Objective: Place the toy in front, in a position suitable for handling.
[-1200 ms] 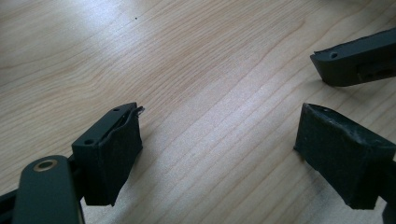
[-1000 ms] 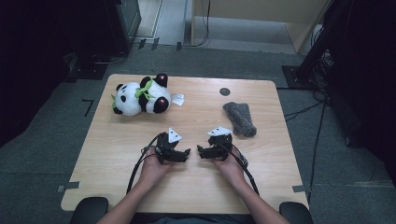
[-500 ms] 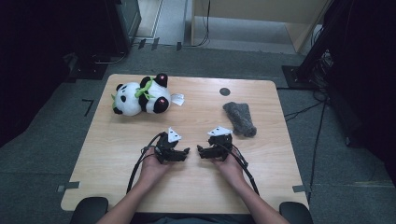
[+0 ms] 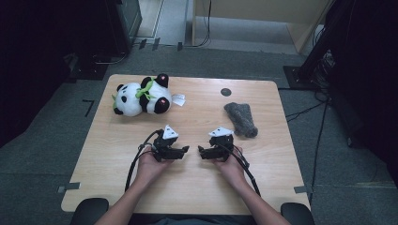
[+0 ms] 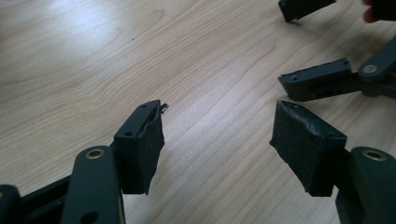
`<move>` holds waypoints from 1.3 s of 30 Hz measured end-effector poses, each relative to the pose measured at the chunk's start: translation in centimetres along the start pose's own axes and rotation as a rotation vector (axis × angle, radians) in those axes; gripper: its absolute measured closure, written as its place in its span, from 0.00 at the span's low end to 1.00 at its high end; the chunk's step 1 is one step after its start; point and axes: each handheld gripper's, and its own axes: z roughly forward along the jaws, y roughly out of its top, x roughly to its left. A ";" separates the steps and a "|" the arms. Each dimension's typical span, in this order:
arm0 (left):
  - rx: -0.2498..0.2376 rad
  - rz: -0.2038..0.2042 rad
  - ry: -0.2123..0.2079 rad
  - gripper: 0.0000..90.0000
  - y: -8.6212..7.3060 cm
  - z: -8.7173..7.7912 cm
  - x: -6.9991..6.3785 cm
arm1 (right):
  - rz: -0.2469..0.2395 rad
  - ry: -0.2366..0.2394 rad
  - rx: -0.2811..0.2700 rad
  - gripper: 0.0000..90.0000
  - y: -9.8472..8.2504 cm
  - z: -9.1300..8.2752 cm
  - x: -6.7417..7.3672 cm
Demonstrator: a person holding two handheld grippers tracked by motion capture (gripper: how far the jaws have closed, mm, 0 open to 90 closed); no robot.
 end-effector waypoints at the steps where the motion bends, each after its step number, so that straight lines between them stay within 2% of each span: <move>1: 0.003 0.001 -0.013 0.34 0.1 -0.1 0.1 | 0.000 0.000 0.000 0.08 0.0 0.0 0.0; 2: 0.001 -0.006 -0.052 0.31 0.2 -0.3 0.3 | 0.000 0.001 0.000 0.08 0.0 0.0 0.0; 3: 0.000 -0.003 -0.070 0.31 0.3 -0.4 0.4 | 0.001 0.000 0.000 0.08 0.0 0.0 0.0; 5: -0.002 0.003 -0.079 0.30 0.3 -0.5 0.4 | 0.000 0.000 0.000 0.08 0.0 0.0 0.0; 8: -0.015 0.028 -0.055 0.35 0.5 -1.2 0.6 | 0.001 0.002 0.000 0.08 0.0 0.0 0.0; 13: -0.024 0.010 -0.086 0.38 0.5 -1.8 1.2 | -0.001 0.001 -0.001 0.08 0.0 0.0 0.0; 20: -0.027 0.023 -0.067 0.42 0.4 -2.8 1.8 | -0.004 0.002 -0.002 0.08 0.0 0.0 0.0; 22: -0.021 0.019 -0.078 0.49 0.4 -3.0 2.1 | -0.006 0.003 -0.002 0.08 0.0 0.0 0.0; 25: -0.014 -0.016 -0.110 0.47 0.6 -3.3 2.9 | -0.020 0.021 -0.001 0.08 -0.1 -0.1 -0.1; 27: -0.019 -0.022 -0.109 0.47 0.6 -3.4 3.1 | -0.025 0.026 -0.001 0.08 -0.1 -0.1 -0.1; 30: -0.039 -0.016 -0.074 0.47 0.8 -4.0 3.5 | -0.025 0.026 -0.001 0.08 -0.1 -0.1 -0.1; 32: -0.044 -0.019 -0.072 0.48 0.8 -4.1 3.7 | -0.025 0.027 -0.001 0.08 -0.1 -0.1 -0.1; 35: -0.049 -0.040 -0.082 0.49 0.9 -4.4 4.3 | -0.025 0.027 -0.002 0.08 -0.1 -0.1 -0.1; 37: -0.052 -0.046 -0.071 0.49 1.0 -4.7 4.8 | -0.024 0.027 -0.002 0.08 -0.1 -0.1 -0.1; 39: -0.075 -0.051 -0.054 0.49 1.3 -5.2 5.5 | -0.024 0.027 -0.002 0.08 -0.1 -0.1 -0.1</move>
